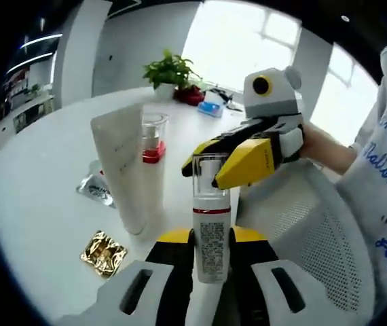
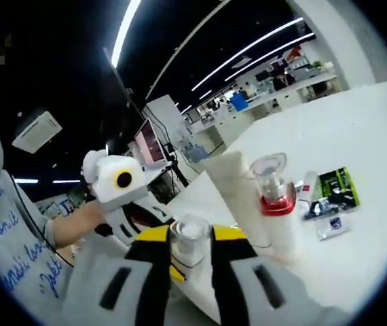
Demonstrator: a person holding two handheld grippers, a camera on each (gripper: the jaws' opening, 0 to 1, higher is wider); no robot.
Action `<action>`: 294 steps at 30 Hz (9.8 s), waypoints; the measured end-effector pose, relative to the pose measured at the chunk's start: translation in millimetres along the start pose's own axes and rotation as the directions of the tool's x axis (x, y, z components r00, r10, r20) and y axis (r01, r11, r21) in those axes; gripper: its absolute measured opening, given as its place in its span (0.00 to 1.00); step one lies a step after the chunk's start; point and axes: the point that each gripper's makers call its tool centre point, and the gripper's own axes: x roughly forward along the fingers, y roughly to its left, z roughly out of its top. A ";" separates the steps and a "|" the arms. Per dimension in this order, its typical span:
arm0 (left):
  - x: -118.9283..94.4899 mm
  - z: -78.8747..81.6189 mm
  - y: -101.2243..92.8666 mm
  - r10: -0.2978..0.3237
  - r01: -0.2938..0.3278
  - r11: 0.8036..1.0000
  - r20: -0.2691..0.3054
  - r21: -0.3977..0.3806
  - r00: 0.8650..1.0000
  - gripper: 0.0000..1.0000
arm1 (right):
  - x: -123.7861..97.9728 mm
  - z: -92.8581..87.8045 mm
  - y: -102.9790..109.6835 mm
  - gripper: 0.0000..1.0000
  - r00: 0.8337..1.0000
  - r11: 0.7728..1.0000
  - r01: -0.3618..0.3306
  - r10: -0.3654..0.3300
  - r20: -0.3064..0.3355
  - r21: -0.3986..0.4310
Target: Arrange the skincare products in the storage area until every visible bottle or jar stands upright without overlapping.
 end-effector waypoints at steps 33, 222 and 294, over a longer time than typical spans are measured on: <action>18.7 -3.8 16.6 0.097 -0.090 0.989 -0.061 0.116 0.993 0.19 | 15.1 -14.4 -7.5 0.20 0.988 0.954 0.042 -0.083 -0.127 -0.296; 38.9 -33.1 57.0 0.269 -0.271 0.962 -0.193 0.017 0.944 0.06 | 15.7 -78.7 -75.3 0.11 0.837 0.895 0.029 -0.265 -0.478 -0.445; 11.1 -21.8 60.1 0.331 -0.334 0.943 -0.125 -0.004 0.935 0.02 | -3.5 -57.2 -78.6 0.14 0.857 0.878 0.073 -0.298 -0.420 -0.473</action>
